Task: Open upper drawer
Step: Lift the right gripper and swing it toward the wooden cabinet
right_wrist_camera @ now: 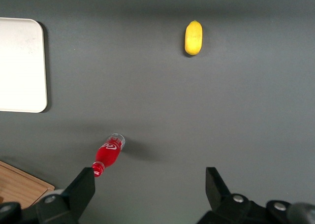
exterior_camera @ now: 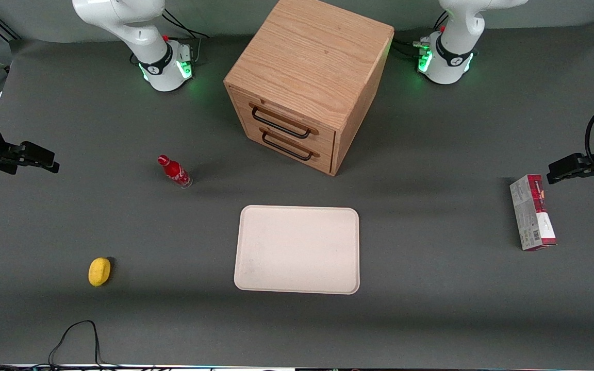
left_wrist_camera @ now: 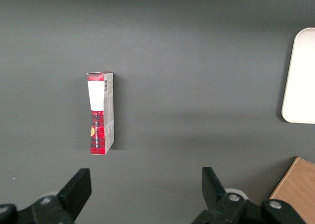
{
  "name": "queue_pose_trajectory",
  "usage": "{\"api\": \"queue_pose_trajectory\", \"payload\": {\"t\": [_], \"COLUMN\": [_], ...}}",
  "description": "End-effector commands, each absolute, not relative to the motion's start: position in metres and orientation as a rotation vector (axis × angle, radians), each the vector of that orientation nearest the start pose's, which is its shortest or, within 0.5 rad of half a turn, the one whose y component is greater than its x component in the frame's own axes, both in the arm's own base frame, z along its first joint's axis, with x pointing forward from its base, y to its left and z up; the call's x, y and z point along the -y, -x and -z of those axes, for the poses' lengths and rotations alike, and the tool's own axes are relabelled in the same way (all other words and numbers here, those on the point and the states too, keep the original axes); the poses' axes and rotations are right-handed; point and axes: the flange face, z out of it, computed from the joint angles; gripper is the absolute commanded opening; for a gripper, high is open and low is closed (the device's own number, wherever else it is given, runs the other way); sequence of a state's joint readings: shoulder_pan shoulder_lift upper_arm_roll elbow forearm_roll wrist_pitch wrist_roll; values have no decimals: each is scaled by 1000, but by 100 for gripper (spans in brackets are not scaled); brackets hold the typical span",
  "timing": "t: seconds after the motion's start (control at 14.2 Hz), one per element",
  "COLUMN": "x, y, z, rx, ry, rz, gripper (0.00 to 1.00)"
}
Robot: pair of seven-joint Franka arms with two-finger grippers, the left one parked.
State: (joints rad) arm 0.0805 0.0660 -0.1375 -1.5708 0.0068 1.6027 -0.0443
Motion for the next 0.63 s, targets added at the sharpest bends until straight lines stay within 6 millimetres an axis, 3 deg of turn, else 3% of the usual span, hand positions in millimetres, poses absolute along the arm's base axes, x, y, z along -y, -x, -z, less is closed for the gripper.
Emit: {"api": "queue_pose_trajectory", "payload": {"t": [0.0,0.28,0.35,0.56], "x": [32,21,9,-78], "y": [-571,-579,-586,-601], "z": [-594,-587,-582,-573], "rx": [-48,-10,19,227], "ry": [3153,3143,3143,3143], "rz": [-63,-74,-83,-85], "gripper": [100,100,100,100]}}
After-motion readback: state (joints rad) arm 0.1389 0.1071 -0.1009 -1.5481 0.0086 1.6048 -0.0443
